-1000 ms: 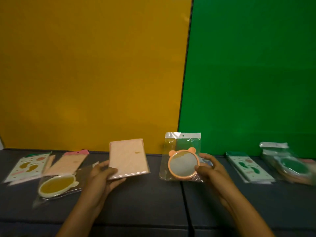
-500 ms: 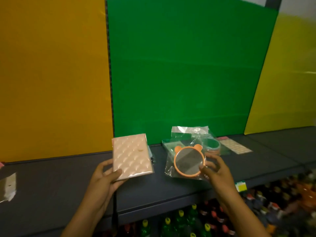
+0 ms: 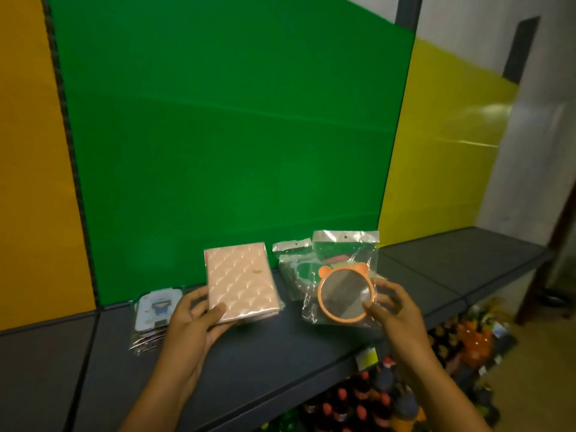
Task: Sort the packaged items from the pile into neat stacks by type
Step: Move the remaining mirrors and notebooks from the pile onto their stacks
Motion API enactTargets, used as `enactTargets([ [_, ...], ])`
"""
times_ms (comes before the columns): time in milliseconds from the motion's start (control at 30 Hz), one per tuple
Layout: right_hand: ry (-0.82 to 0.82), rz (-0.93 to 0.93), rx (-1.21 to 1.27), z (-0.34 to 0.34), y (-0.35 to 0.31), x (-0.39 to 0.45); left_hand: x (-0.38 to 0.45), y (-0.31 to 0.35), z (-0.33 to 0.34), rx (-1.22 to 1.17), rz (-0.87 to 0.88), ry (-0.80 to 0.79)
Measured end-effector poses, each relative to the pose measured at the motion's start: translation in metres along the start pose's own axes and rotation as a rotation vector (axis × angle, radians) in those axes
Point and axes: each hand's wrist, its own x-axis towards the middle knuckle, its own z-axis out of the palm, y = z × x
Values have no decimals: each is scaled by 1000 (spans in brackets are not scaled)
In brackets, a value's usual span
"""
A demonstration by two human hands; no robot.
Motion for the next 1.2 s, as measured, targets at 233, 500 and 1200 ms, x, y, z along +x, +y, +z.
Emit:
enactTargets([
  [233, -9, -64, -56, -7, 0, 84, 63, -22, 41, 8, 5, -4],
  [500, -98, -95, -79, 9, 25, 141, 110, -41, 57, 39, -18, 70],
  [1200, -512, -306, -466, 30, 97, 230, 42, -67, 102, 174, 133, 486],
])
